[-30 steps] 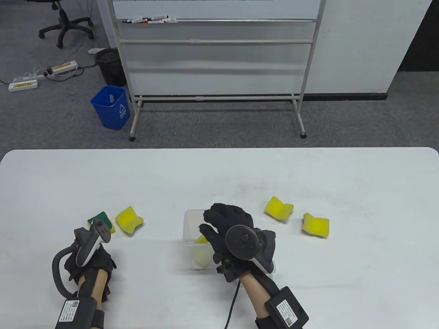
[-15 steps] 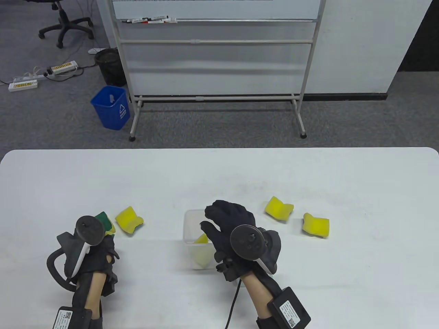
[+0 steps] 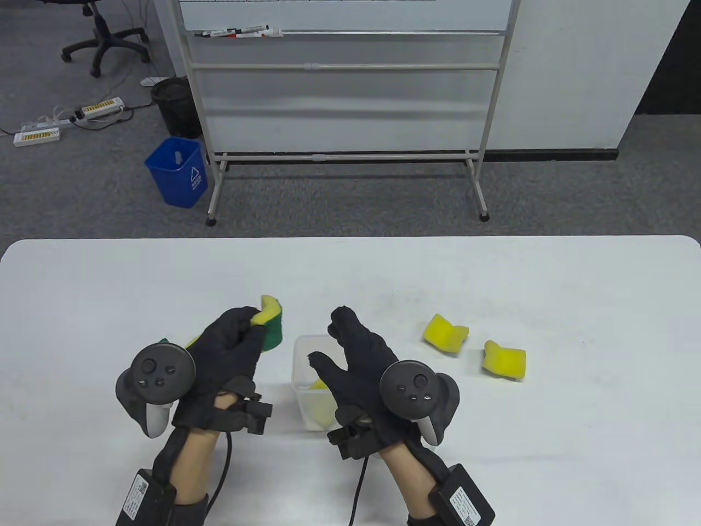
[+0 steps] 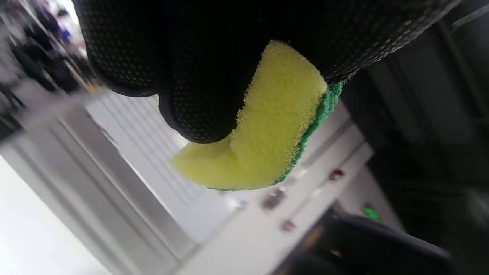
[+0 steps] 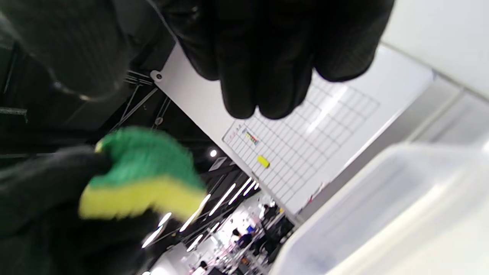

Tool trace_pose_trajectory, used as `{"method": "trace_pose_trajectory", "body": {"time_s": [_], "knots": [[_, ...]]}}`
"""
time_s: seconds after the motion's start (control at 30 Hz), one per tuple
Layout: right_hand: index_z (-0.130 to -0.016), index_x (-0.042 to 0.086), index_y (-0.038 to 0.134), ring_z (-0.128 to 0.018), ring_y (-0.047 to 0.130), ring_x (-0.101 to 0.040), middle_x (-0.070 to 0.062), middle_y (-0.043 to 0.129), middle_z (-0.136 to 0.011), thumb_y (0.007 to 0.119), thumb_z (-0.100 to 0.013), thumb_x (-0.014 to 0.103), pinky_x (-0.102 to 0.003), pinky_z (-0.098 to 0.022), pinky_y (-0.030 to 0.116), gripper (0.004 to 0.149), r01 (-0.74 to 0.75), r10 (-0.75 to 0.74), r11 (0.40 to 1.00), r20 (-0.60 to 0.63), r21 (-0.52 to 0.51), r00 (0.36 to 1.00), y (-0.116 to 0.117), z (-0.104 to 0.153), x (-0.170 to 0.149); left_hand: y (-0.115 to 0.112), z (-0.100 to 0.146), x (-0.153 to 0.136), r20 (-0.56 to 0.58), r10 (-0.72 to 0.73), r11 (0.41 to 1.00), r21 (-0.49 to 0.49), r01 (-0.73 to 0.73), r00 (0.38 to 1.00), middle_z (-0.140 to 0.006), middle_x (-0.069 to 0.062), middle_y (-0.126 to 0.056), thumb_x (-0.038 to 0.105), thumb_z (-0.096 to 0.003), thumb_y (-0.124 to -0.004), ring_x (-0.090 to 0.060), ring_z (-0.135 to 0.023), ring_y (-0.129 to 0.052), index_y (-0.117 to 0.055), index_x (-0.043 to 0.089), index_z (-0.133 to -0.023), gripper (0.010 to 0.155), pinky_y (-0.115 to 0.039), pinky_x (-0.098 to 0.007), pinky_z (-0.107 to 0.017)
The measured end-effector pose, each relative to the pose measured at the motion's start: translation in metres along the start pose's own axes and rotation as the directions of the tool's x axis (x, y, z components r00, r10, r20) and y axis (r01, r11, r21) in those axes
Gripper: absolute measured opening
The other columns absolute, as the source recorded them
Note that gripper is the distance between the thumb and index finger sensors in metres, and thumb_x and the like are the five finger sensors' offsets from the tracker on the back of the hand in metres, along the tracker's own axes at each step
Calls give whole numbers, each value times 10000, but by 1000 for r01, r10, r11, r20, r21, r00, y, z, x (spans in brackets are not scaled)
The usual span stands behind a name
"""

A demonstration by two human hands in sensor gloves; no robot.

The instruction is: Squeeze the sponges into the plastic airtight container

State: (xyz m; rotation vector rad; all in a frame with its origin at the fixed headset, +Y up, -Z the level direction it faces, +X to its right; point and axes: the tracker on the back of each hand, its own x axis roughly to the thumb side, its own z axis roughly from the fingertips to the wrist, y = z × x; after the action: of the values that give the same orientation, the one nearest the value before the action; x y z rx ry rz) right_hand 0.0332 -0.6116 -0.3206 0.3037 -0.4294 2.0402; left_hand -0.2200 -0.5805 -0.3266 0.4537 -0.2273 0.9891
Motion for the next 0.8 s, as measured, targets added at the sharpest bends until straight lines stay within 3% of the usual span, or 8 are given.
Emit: {"method": "trace_pose_trajectory", "body": {"time_s": [0.2, 0.3, 0.43, 0.57, 0.67, 0.77, 0.8], "knots": [[-1061, 138, 641, -837, 897, -361, -137, 855, -985, 800, -404, 645, -546, -636, 710, 846, 172, -169, 983, -56, 63, 984, 2, 0, -3, -26, 6, 10, 8, 191, 981, -35, -190, 982, -745, -43, -1001, 424, -452, -831, -215, -604, -1058, -815, 203, -827, 436, -896, -431, -519], [-1068, 146, 621, -847, 893, -348, -116, 842, -1000, 813, -406, 634, -538, -639, 713, 844, 197, -191, 977, -79, 76, 978, 2, -3, -9, -34, 3, 10, -2, 328, 938, -123, -326, 945, -752, -40, -1002, 422, -461, -827, -210, -613, -1059, -812, 207, -832, 429, -898, -429, -523], [-1032, 113, 680, -788, 930, -345, -137, 890, -939, 861, -417, 524, -540, -620, 726, 762, 294, -286, 953, -98, 79, 953, 2, -4, -12, -42, 2, 5, -62, 367, 912, -175, -372, 928, -785, -37, -992, 409, -472, -816, -217, -646, -1050, -802, 213, -855, 431, -885, -447, -542], [-991, 105, 740, -701, 1001, -302, -105, 968, -855, 869, -415, 490, -513, -593, 767, 705, 183, -179, 983, -100, 27, 979, -4, -6, -15, -43, 1, 9, -56, 299, 897, -325, -301, 952, -936, -71, -914, 471, -507, -759, -272, -786, -997, -738, 200, -953, 523, -833, -506, -607], [-962, 118, 745, -653, 1025, -262, -76, 994, -798, 897, -404, 451, -489, -577, 787, 668, 169, -171, 985, -113, -26, 979, -5, -5, -16, -37, -1, 15, -9, 197, 928, -321, -189, 980, -959, -80, -914, 499, -498, -765, -305, -790, -987, -743, 195, -966, 558, -826, -520, -602], [-916, 154, 787, -605, 1030, -245, -40, 1007, -737, 894, -410, 428, -489, -574, 785, 585, 60, -65, 996, -87, -61, 994, -8, -5, -13, -29, 0, 20, 53, -22, 966, -256, 35, 998, -997, -137, -849, 519, -476, -801, -350, -835, -927, -701, 185, -997, 627, -788, -547, -626], [-906, 170, 807, -599, 1030, -243, -34, 1012, -730, 901, -408, 430, -492, -579, 783, 570, 19, -21, 1000, -75, -24, 997, -9, -6, -12, -27, -1, 20, 91, -107, 964, -235, 126, 990, -1024, -138, -813, 532, -467, -808, -352, -861, -904, -660, 193, -1022, 667, -780, -551, -637]]}}
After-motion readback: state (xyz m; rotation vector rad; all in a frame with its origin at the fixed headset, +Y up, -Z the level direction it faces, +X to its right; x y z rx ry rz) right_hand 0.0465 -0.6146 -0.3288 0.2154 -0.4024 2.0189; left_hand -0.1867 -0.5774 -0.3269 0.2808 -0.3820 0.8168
